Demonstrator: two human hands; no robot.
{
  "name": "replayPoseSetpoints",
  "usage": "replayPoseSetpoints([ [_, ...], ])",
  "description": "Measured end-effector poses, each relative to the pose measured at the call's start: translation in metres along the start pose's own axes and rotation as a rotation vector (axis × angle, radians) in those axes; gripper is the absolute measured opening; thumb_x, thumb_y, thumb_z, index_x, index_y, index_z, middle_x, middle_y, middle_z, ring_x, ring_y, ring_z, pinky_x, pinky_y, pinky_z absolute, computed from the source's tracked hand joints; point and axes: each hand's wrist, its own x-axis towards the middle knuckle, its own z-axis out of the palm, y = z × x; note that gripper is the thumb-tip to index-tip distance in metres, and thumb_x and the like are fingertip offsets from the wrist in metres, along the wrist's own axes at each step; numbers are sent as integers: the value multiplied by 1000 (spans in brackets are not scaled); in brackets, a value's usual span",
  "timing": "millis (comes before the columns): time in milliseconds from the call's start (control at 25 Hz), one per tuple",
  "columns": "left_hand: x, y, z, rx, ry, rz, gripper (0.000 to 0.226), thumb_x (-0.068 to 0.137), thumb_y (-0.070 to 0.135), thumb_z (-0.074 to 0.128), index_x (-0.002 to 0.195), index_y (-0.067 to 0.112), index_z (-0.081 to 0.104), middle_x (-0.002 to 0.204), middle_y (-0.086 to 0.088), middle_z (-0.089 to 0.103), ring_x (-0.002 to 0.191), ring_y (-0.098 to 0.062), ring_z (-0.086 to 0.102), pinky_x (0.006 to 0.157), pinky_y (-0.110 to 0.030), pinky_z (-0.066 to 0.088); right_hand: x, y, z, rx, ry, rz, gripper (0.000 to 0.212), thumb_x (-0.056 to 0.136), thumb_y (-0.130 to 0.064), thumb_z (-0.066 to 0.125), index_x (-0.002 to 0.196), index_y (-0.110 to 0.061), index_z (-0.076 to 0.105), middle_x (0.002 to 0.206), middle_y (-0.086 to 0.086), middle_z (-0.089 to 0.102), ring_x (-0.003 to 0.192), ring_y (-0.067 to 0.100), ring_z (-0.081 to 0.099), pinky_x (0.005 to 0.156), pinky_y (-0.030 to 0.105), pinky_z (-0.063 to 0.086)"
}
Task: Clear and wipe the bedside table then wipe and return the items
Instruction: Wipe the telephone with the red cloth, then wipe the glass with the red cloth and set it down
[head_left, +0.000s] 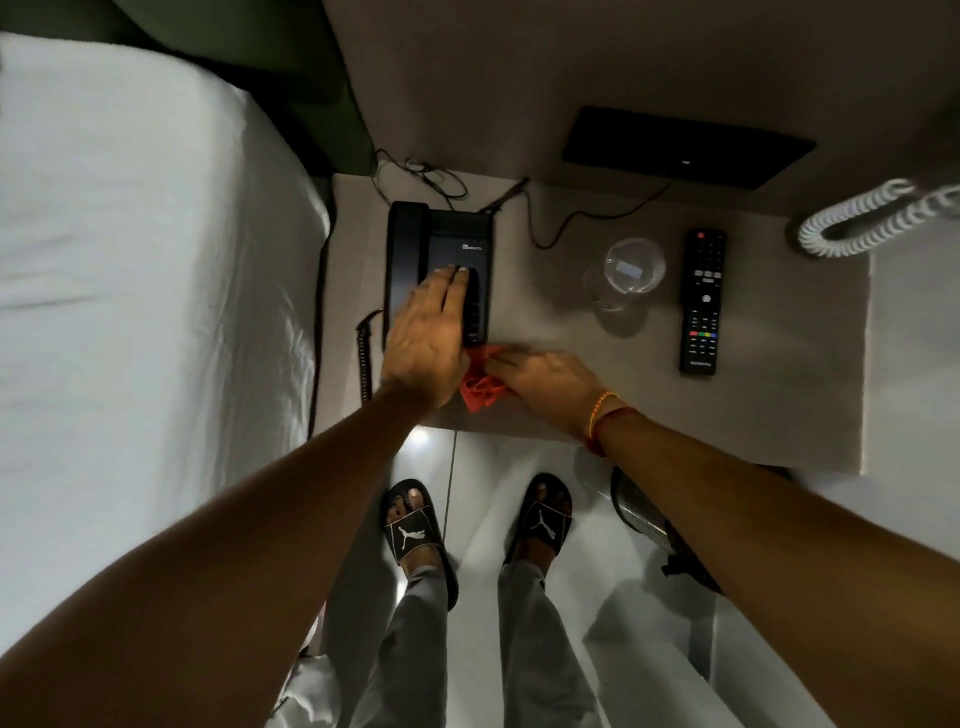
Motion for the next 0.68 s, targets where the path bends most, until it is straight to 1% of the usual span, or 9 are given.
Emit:
replayPoseSetpoints([
  [120,31,52,27,-232,-53,13,80,92,32,68,158,13,27,156,-12,39,142,-30,41,120,-45,36,-56,47,0,305,-15,197,35,98,-33,53,130,-19,57,124,7,67,111,31,64,86,38,50],
  [200,51,82,47,-436,-113,-81,92,86,39,77,158,15,25,159,-9,36,145,-27,39,119,-43,38,-93,75,-5,452,110,423,32,98,-34,51,126,-21,61,110,7,71,96,28,67,79,36,50],
  [280,70,111,69,-646,-156,-139,107,74,32,88,158,16,25,159,-8,37,144,-23,40,119,-37,37,-123,105,-15,567,276,684,26,99,-28,54,122,-20,64,96,9,73,83,28,67,72,34,49],
  [360,85,129,90,-795,-168,-142,120,57,28,96,156,21,29,154,-7,43,138,-18,46,116,-37,43,-138,134,-27,588,446,830,25,98,-24,56,120,-18,65,96,13,75,84,31,69,73,38,53],
  [440,97,131,113,-893,-153,-142,122,44,30,98,149,26,36,146,-6,51,132,-22,55,108,-45,52,-136,156,-39,647,575,855,24,97,-22,55,118,-16,64,91,6,73,78,25,69,73,34,57],
  [480,101,131,122,-919,-140,-153,120,41,30,99,145,27,39,142,-7,53,129,-25,58,104,-48,54,-130,164,-44,675,612,835,24,97,-21,54,118,-15,64,87,1,69,72,19,66,70,24,55],
  [520,106,130,128,-934,-126,-159,119,40,30,99,143,25,41,139,-8,55,127,-26,59,102,-49,55,-121,167,-49,679,639,807,25,97,-21,54,119,-14,64,86,-3,67,70,15,62,65,12,48],
  [560,110,130,131,-925,-86,-147,117,42,29,100,143,22,43,137,-8,58,125,-25,61,102,-48,55,-112,169,-51,679,660,779,27,98,-22,54,121,-13,64,88,-5,66,73,14,61,63,10,43],
  [680,115,146,130,-925,-23,-185,97,52,20,98,136,18,51,126,-4,66,115,-18,66,99,-39,57,-86,173,-50,709,729,689,32,97,-30,51,124,-15,60,98,4,71,84,23,68,71,33,53],
])
